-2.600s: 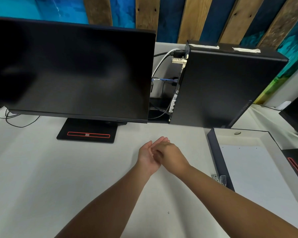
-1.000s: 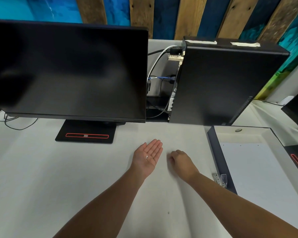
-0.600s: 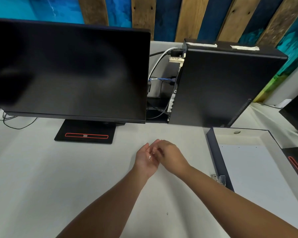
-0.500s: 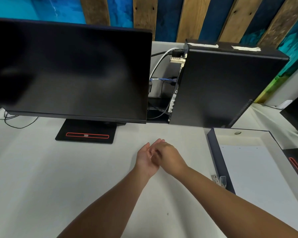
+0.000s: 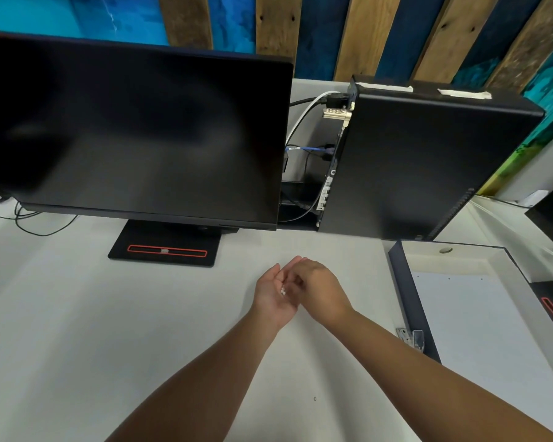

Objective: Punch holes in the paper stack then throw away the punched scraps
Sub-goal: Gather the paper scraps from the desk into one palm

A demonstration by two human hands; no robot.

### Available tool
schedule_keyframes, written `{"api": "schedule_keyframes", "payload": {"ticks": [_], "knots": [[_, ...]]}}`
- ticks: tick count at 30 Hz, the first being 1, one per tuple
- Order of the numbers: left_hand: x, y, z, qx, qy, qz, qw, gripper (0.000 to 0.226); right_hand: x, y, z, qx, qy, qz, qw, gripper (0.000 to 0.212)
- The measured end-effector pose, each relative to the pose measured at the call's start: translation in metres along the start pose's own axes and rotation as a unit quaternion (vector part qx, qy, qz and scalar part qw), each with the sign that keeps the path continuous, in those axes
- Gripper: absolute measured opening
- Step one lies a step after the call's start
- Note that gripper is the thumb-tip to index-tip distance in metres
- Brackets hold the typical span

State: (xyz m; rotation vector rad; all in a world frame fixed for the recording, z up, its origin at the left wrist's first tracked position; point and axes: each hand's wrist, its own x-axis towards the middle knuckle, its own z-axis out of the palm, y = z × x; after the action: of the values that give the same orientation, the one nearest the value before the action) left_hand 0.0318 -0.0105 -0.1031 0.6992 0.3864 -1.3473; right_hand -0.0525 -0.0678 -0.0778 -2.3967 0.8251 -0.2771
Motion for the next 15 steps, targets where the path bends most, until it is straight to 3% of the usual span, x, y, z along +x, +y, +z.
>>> {"api": "schedule_keyframes", "payload": {"ticks": [5, 15], "knots": [[-0.003, 0.000, 0.002, 0.003, -0.001, 0.001, 1.000, 0.044, -0.004, 0.006, -0.003, -0.036, 0.009, -0.051, 0.998, 0.022], [-0.005, -0.001, -0.005, -0.010, -0.001, 0.016, 1.000, 0.042, -0.016, 0.028, -0.018, 0.034, 0.044, 0.009, 0.998, 0.018]]}}
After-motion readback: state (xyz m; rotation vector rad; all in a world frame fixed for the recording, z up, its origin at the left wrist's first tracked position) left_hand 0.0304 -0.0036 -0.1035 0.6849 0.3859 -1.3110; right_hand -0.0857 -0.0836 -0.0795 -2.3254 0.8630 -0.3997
